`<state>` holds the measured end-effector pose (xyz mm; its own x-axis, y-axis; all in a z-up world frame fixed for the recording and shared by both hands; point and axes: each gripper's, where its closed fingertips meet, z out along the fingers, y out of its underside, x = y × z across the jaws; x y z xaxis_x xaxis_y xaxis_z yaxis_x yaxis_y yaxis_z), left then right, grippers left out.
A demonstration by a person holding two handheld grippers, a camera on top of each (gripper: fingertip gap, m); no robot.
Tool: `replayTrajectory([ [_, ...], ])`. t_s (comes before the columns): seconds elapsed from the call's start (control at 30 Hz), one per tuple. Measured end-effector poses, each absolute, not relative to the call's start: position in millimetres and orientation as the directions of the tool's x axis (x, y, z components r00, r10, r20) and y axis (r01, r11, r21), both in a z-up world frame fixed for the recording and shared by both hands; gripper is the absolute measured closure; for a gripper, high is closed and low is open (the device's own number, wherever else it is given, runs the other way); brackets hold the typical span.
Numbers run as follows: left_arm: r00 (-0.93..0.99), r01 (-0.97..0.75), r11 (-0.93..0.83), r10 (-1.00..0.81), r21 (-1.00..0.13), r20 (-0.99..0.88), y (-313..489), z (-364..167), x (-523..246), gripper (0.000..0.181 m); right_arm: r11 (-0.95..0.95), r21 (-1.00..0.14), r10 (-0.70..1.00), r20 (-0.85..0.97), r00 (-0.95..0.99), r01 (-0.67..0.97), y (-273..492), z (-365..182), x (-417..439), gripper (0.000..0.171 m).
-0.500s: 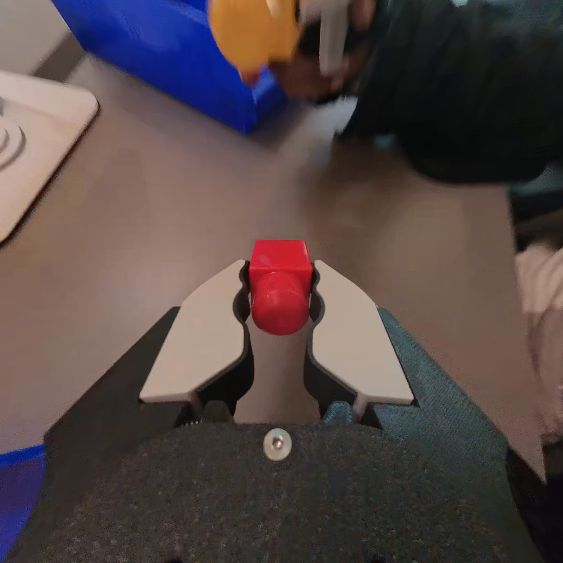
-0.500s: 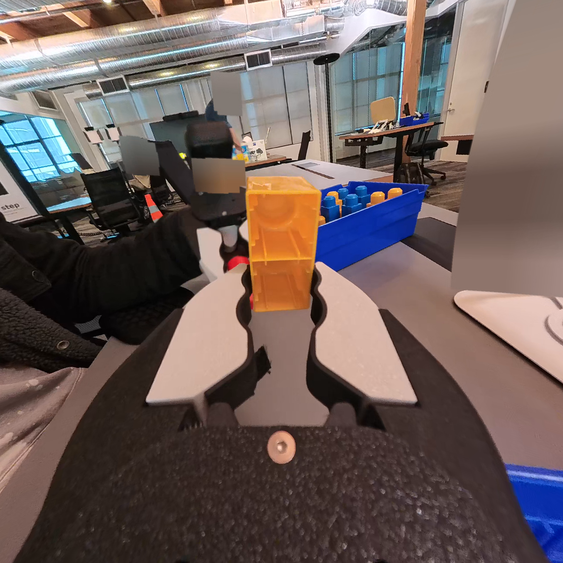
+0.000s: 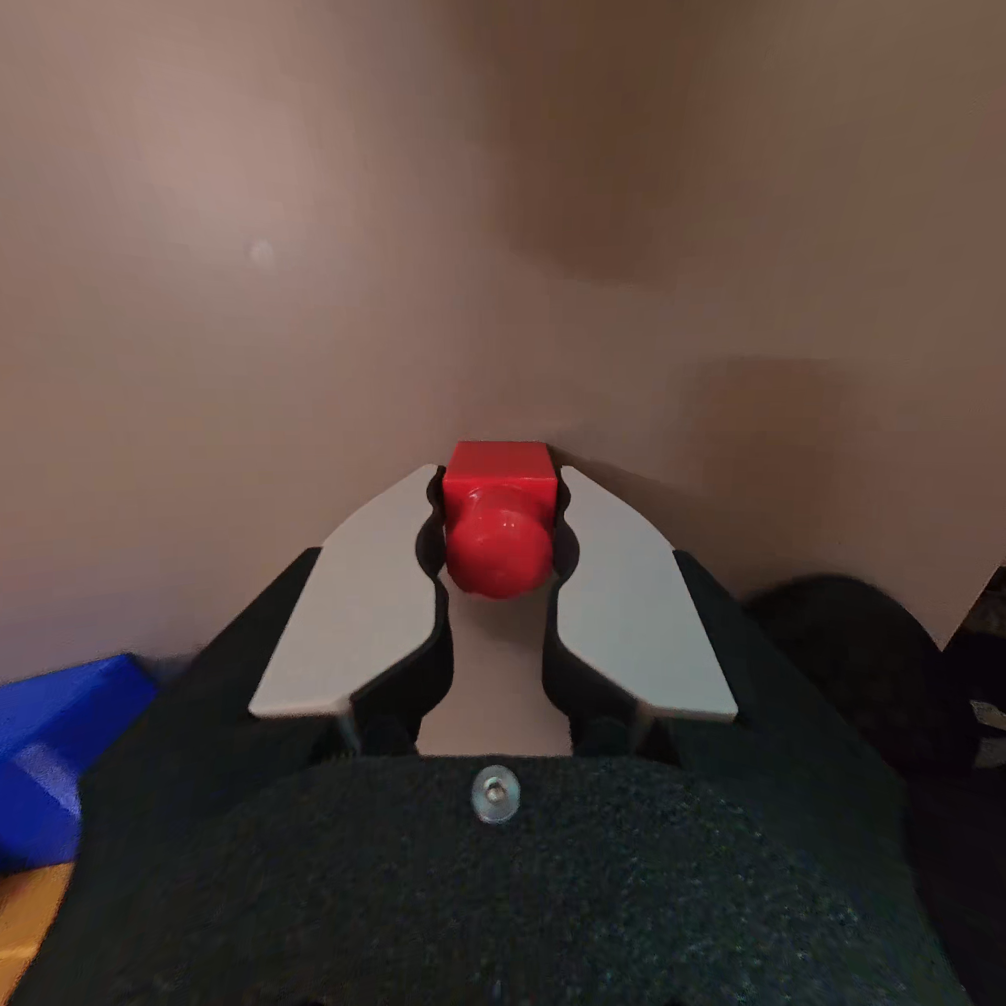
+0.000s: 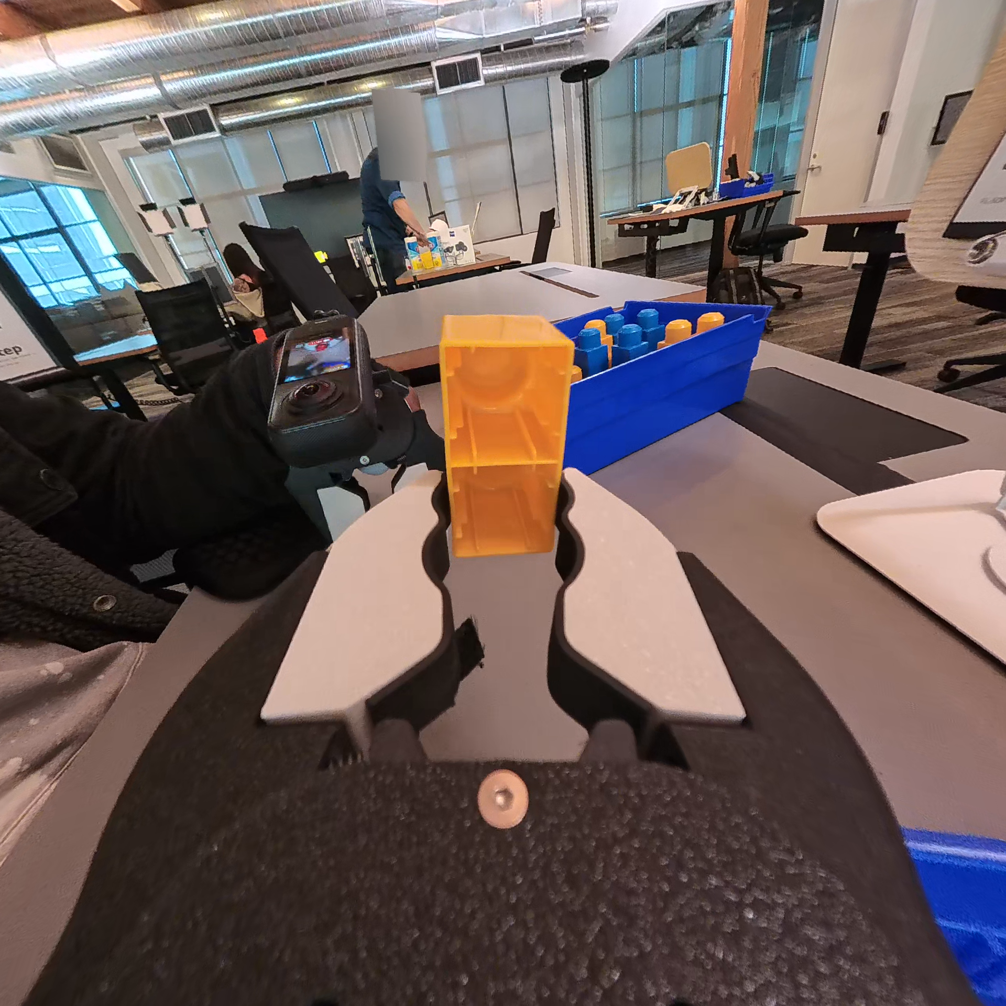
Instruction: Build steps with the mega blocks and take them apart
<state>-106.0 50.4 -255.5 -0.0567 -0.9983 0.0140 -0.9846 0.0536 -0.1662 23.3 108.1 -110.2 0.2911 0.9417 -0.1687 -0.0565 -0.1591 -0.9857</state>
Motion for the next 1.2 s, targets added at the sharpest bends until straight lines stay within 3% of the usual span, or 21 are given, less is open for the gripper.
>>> replayTrajectory([
  [0.17,-0.065,-0.981,0.061,-0.998,-0.184,0.014,49.9,-255.9,-105.2,0.145,-0.159,-0.986,0.942,-0.169,0.291,-0.055,107.9,-110.6,23.2,0.136],
  [0.27,-0.071,-0.972,0.067,-0.997,-0.223,0.007,50.3,-251.9,-104.2,0.131,-0.157,-0.986,0.942,-0.167,0.291,-0.059,108.0,-109.6,23.8,0.135],
  [0.4,-0.055,-0.874,0.06,-0.998,-0.482,-0.026,57.7,-213.8,-84.8,0.123,-0.157,-0.984,0.942,-0.176,0.286,-0.087,108.1,-105.5,25.3,0.135],
  [0.53,0.023,-0.543,0.015,-0.999,-0.84,-0.033,74.4,-143.5,-53.4,0.132,-0.164,-0.972,0.95,-0.201,0.24,-0.165,103.1,-94.1,23.2,0.135],
  [0.63,0.052,-0.321,-0.042,-0.998,-0.946,0.027,80.7,-110.0,-43.8,0.143,-0.182,-0.955,0.959,-0.225,0.17,-0.236,94.4,-83.7,15.7,0.135],
  [0.8,0.014,-0.003,-0.197,-0.98,-0.98,0.197,82.3,-74.5,-32.5,0.143,-0.217,-0.915,0.967,-0.248,0.051,-0.339,78.2,-67.7,-1.5,0.135],
  [1.0,-0.041,0.134,-0.21,-0.978,-0.968,0.206,71.8,-60.6,-22.8,0.138,-0.219,-0.905,0.97,-0.241,0.014,-0.364,69.5,-63.4,-15.0,0.135],
  [1.1,-0.031,0.151,-0.184,-0.983,-0.971,0.181,68.6,-59.1,-20.0,0.151,-0.22,-0.905,0.969,-0.245,0.025,-0.365,71.9,-66.5,-15.9,0.135],
  [1.2,-0.008,0.105,-0.165,-0.986,-0.981,0.165,70.7,-64.7,-20.3,0.153,-0.228,-0.922,0.968,-0.249,0.028,-0.311,72.8,-75.1,-17.8,0.135],
])
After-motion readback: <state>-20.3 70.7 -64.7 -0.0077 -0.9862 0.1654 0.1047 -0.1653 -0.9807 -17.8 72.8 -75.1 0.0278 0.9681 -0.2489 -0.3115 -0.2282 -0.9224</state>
